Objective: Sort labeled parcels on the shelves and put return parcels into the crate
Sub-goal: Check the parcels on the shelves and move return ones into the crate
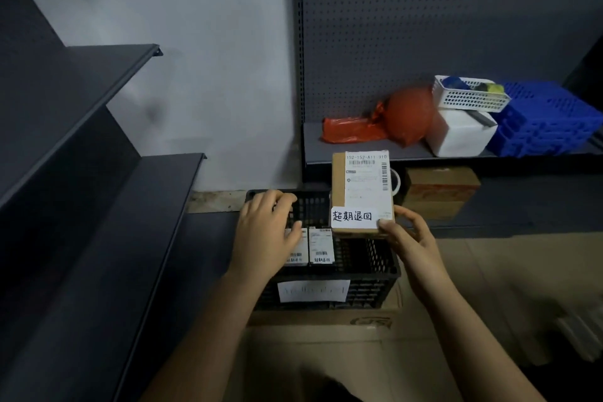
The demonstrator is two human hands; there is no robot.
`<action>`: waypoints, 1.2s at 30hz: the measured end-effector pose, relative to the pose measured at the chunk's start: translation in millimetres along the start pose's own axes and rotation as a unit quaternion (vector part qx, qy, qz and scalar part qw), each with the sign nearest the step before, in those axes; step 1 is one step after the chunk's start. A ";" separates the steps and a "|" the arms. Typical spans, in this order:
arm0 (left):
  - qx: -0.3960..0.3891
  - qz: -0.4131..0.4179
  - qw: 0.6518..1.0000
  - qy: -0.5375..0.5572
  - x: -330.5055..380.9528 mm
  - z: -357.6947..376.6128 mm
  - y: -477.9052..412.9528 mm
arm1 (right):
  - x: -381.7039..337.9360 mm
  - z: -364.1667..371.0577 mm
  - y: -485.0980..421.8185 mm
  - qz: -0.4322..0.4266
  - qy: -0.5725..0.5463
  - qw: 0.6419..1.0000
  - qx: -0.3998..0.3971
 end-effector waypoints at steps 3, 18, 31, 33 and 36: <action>-0.018 -0.021 1.000 0.005 -11.0 31.0 -25.9 | -6.5 -2.3 -47.3 0.019 0.014 1.000 -0.007; -0.179 -0.057 0.980 0.068 -82.3 188.3 -89.6 | 44.4 16.3 -203.3 0.148 0.038 0.988 0.029; -0.324 -0.030 0.939 0.114 -130.6 362.1 -71.6 | 165.7 15.1 -321.4 0.284 -0.012 0.955 0.085; -0.346 -0.028 0.930 0.121 -131.7 388.6 -61.2 | 188.4 8.7 -340.2 0.300 -0.011 0.949 0.093; -0.365 -0.041 0.919 0.141 -129.7 428.5 -46.4 | 219.2 -3.0 -366.4 0.317 0.009 0.942 0.108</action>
Point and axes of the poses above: each hand's wrist, its own y-axis away from the middle knuckle, its own z-axis out of the palm, x = y × z, the point moved 2 cm from there along -y, towards the middle knuckle, and after that the axes turned 12 degrees about z, right-handed, at the moved point
